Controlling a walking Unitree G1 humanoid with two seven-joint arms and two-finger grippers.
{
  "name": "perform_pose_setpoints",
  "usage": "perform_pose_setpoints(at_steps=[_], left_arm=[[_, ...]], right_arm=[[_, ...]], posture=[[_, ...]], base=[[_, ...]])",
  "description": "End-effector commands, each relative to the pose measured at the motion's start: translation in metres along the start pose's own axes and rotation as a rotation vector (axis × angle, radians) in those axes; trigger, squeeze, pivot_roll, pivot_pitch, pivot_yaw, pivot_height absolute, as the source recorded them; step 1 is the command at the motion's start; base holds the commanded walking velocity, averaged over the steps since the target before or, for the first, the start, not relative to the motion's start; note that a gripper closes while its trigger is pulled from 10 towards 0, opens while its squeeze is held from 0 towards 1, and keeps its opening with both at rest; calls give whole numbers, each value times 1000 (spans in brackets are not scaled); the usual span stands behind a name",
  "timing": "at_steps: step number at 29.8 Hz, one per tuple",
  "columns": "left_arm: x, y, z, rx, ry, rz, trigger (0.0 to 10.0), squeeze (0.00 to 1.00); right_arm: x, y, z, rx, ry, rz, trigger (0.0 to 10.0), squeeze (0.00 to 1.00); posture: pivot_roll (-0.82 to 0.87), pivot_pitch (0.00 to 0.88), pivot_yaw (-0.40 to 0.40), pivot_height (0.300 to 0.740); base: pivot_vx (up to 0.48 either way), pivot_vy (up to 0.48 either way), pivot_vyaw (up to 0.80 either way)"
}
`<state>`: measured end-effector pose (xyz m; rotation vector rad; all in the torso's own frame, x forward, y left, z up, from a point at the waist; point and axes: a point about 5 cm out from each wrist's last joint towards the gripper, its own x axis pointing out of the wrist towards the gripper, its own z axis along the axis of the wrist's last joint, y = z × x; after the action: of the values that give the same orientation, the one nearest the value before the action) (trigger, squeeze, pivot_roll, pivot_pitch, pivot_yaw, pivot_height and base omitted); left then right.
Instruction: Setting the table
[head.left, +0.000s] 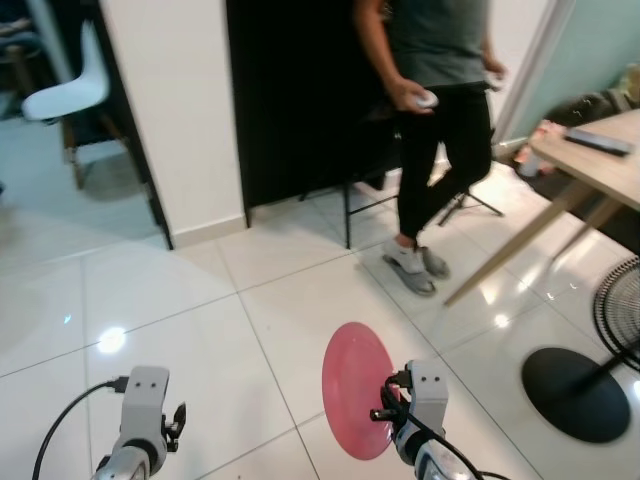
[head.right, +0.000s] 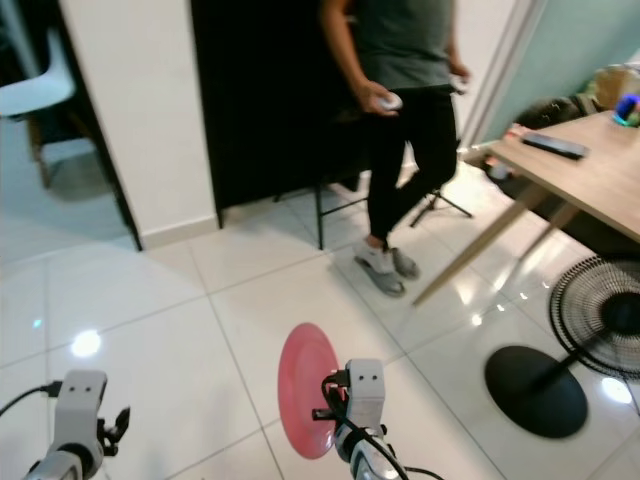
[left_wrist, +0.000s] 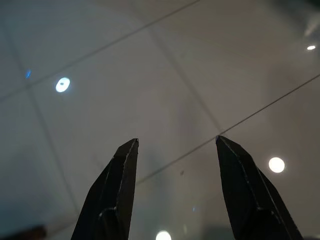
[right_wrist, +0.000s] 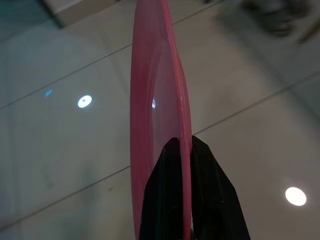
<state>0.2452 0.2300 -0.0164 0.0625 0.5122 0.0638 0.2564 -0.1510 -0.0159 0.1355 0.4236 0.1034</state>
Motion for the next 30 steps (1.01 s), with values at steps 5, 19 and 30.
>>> perform_pose_setpoints(at_steps=[5,19,30], left_arm=[[-3,-2,-8,17,19,-1,10000,0],[-3,-2,-10,24,22,-13,10000,0],[-3,-2,-10,21,24,-11,10000,0]], right_arm=[[0,0,-1,-4,2,6,10000,0],[0,-1,-3,-2,4,-13,10000,0],[0,-1,-3,-2,2,-14,10000,0]], posture=[[20,0,41,740],[0,0,54,740],[2,0,53,740]], base=[[0,0,-763],[0,0,-760],[0,0,-756]])
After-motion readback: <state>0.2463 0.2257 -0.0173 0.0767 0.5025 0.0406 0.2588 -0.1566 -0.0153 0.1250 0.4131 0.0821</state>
